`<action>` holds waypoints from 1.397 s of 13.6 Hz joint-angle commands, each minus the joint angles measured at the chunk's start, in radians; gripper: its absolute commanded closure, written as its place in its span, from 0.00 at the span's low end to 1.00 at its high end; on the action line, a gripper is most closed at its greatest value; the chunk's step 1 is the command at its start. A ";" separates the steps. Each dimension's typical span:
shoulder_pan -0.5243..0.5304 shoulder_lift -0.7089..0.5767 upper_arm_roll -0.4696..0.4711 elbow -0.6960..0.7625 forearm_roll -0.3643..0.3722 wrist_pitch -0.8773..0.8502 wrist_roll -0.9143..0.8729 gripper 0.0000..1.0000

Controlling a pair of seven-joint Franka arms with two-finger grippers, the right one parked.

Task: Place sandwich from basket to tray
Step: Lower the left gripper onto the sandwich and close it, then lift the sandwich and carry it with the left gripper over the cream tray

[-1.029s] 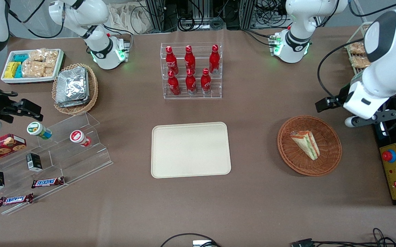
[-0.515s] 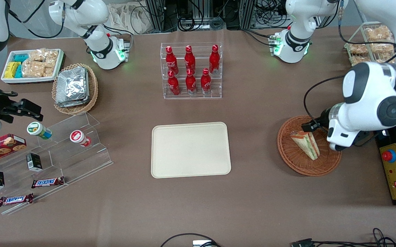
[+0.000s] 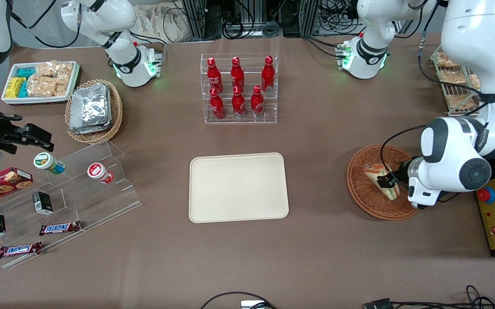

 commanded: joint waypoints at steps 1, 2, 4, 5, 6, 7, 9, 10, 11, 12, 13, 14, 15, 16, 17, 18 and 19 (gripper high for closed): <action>0.004 0.043 0.000 0.003 -0.002 0.060 -0.011 0.01; 0.004 0.060 0.000 0.002 -0.002 0.074 -0.012 0.01; 0.006 0.066 0.000 -0.038 -0.003 0.121 -0.012 0.00; 0.006 0.068 0.000 -0.061 -0.003 0.152 -0.012 0.01; 0.006 0.069 0.000 -0.082 -0.003 0.181 -0.012 0.00; 0.007 0.069 0.000 -0.102 -0.002 0.213 -0.012 0.02; 0.006 0.069 0.000 -0.118 -0.006 0.241 -0.005 0.58; 0.006 0.068 -0.001 -0.116 -0.010 0.241 -0.004 0.80; 0.007 0.062 -0.001 -0.113 -0.013 0.241 0.000 0.94; 0.007 0.056 -0.001 -0.112 -0.013 0.236 0.012 1.00; 0.006 0.045 -0.001 -0.110 -0.011 0.232 0.046 1.00; 0.006 0.030 -0.003 -0.112 -0.011 0.226 0.093 1.00; 0.006 0.011 -0.003 -0.112 -0.011 0.218 0.138 1.00; 0.006 -0.007 -0.003 -0.110 -0.011 0.207 0.164 1.00; 0.003 -0.029 -0.006 -0.109 -0.011 0.197 0.189 1.00; -0.005 -0.050 -0.009 -0.102 -0.010 0.174 0.231 1.00; -0.008 -0.065 -0.012 -0.086 -0.010 0.142 0.286 1.00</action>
